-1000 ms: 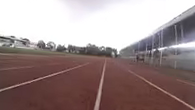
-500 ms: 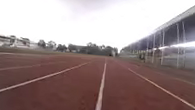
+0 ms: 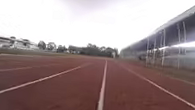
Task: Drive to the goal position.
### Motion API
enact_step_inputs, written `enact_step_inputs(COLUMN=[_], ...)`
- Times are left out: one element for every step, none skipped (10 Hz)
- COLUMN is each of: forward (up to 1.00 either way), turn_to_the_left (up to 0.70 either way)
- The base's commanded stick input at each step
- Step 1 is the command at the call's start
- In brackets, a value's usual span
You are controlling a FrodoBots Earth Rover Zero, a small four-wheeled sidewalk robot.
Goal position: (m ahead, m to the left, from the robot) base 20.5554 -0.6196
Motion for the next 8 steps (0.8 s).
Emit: enact_step_inputs(forward=[0.45,0.45,0.45,0.45,0.45,0.45,0.45,0.45], turn_to_the_left=[0.00,0.00,0.00,0.00,0.00,0.00,0.00,0.00])
